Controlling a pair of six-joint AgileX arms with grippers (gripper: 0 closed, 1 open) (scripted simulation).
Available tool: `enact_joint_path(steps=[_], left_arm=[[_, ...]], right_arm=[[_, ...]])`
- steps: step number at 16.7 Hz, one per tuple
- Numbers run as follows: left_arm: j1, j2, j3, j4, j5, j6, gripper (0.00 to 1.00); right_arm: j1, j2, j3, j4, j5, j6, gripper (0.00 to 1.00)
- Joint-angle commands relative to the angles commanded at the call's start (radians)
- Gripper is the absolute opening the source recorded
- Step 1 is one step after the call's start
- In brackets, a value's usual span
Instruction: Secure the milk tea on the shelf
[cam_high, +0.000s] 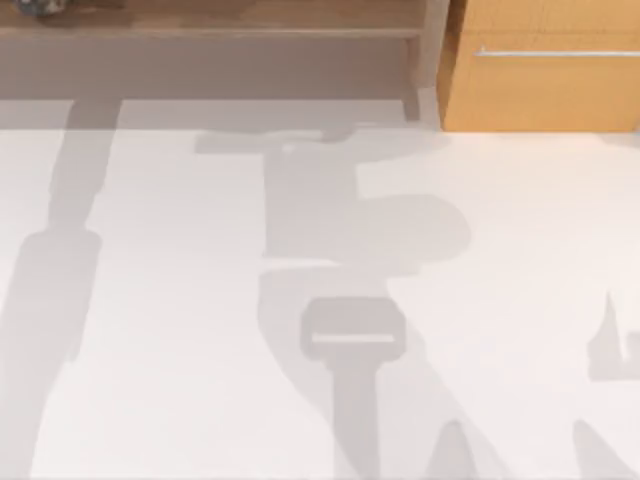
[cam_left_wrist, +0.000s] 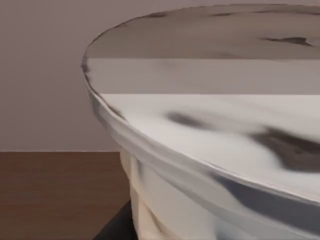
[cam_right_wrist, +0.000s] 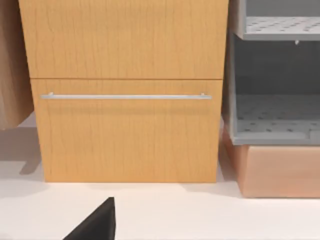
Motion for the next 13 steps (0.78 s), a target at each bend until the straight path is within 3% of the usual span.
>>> enact_joint_path(steps=[13], left_arm=[[0.0,0.0,0.0,0.0,0.0,0.0,0.98]], right_arm=[[0.0,0.0,0.0,0.0,0.0,0.0,1.0]])
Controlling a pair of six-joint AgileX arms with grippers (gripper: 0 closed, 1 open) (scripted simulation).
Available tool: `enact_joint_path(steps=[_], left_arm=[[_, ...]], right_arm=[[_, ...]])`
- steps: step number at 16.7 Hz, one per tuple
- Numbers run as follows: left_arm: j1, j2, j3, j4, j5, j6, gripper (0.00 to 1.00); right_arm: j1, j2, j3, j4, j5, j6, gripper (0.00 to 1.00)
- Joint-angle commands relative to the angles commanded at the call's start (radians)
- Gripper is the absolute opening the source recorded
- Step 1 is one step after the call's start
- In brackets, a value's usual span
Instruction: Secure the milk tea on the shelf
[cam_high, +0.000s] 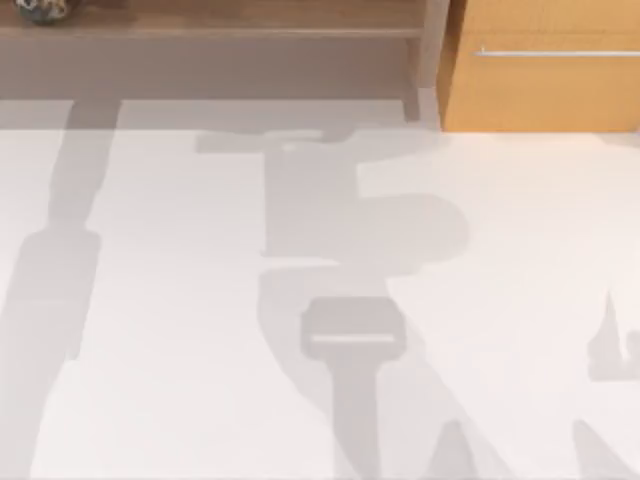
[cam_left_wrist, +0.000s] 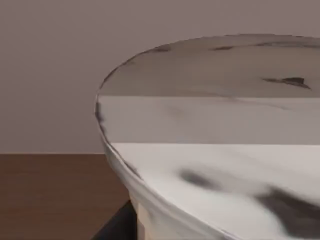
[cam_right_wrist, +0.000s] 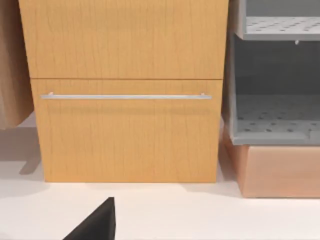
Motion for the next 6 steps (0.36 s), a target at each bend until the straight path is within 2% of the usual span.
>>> enact_joint_path(steps=[6], left_arm=[[0.0,0.0,0.0,0.0,0.0,0.0,1.0]], right_arm=[[0.0,0.0,0.0,0.0,0.0,0.0,1.0]])
